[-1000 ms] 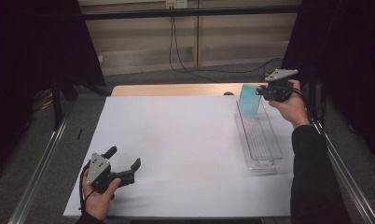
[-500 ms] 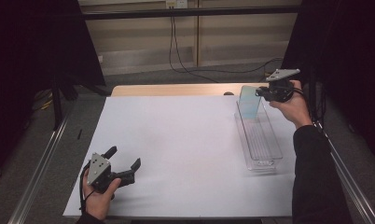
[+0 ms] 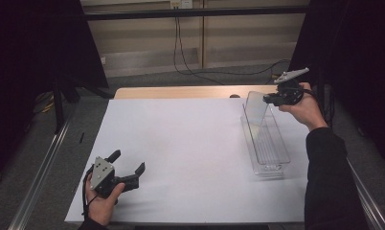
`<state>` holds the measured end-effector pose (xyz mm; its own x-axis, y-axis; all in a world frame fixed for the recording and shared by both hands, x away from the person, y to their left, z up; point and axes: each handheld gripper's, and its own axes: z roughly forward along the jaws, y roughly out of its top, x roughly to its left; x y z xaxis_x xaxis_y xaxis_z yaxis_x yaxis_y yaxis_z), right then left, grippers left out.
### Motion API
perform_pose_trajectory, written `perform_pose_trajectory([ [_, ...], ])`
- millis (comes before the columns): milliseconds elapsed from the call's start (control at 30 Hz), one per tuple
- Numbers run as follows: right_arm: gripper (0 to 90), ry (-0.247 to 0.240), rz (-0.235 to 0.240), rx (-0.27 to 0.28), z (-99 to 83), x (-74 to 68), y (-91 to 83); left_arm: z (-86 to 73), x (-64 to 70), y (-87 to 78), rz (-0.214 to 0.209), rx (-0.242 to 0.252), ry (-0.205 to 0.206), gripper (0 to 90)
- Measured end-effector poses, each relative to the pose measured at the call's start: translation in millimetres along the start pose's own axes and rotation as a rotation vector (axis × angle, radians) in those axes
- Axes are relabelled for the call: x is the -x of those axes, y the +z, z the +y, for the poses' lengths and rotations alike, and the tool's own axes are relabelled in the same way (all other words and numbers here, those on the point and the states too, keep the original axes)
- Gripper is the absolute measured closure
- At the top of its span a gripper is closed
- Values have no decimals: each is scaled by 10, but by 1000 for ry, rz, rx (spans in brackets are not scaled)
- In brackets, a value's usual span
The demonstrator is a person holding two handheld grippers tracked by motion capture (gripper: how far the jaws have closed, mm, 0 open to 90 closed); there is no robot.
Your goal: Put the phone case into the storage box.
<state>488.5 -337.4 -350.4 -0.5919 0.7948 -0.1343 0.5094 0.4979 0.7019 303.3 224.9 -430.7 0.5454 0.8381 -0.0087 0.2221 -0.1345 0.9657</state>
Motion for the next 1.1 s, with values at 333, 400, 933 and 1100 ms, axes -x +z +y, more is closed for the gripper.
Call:
perform_pose_trajectory([
  [333, 813, -93, -49, 42, 17, -15, 40, -4, -9, 3, 3, 2, -3, 39],
  [400, 813, -104, -57, 45, 11, -14, 45, -5, -8, 3, 4, 2, -3, 38],
  [933, 783, -139, -105, 1, 8, 58, 95, -4, 2, 8, 2, 1, 3, 38],
  [1100, 756, -154, -138, -2, 24, 52, 140, -11, -9, 14, -4, -3, -15, 38],
])
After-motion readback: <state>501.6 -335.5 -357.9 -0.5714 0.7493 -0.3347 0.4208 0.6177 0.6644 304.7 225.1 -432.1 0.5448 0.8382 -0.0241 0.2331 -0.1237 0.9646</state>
